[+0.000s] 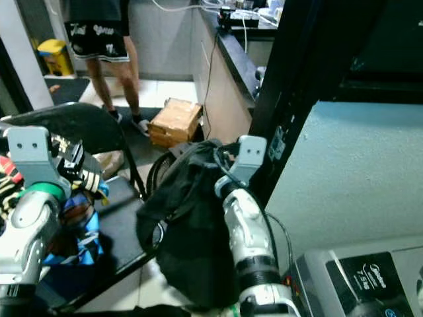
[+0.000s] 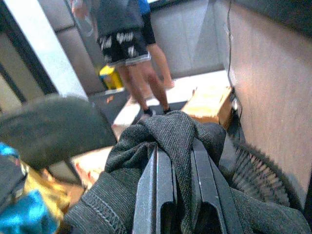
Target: Clothes washing
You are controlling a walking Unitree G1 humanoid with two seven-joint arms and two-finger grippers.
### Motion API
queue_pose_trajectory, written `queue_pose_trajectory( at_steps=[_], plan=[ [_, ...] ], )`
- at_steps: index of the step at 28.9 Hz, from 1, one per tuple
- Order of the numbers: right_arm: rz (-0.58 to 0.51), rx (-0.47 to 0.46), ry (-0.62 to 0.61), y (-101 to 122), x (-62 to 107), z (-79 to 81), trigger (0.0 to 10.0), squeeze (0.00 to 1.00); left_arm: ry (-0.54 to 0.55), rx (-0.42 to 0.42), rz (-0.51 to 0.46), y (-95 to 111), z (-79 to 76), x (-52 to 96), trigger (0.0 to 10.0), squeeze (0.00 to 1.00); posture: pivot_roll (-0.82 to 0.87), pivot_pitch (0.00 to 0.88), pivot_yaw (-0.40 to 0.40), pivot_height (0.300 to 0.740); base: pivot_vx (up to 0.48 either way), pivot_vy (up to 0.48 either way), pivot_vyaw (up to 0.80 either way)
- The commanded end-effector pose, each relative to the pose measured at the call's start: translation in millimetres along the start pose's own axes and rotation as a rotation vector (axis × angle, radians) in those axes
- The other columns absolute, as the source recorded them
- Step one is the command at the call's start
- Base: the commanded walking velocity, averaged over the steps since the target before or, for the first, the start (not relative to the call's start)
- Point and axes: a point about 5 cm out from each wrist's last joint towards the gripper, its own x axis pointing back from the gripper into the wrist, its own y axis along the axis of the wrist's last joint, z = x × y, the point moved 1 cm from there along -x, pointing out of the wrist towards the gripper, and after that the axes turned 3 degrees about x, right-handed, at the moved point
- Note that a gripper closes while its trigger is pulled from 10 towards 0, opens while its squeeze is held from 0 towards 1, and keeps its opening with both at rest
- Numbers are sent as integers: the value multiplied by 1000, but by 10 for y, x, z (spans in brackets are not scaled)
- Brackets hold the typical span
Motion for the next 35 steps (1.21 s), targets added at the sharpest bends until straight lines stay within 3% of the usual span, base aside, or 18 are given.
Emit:
queue_pose_trajectory(
  at_steps=[1,7,12,28,35],
  plan=[
    [8,3,-15,-42,30,-9,10000,0,-13,11,35,-120,-46,53,10000,0,146,0,7,740,0,0,0],
    [13,-2,-19,-74,58,-4,10000,0,-36,10,60,-184,-98,91,10000,0,137,0,13,740,0,0,0],
    [-1,2,-34,-23,24,-41,10000,0,-34,-8,44,-160,-143,40,10000,0,135,0,19,740,0,0,0],
    [-4,4,-40,-12,22,-47,10000,0,-37,-7,38,-150,-158,34,10000,0,135,0,19,740,0,0,0],
    [17,3,-49,-100,92,-33,10000,0,-81,18,25,-156,-263,99,10000,0,130,0,31,740,-343,0,0]
  ],
)
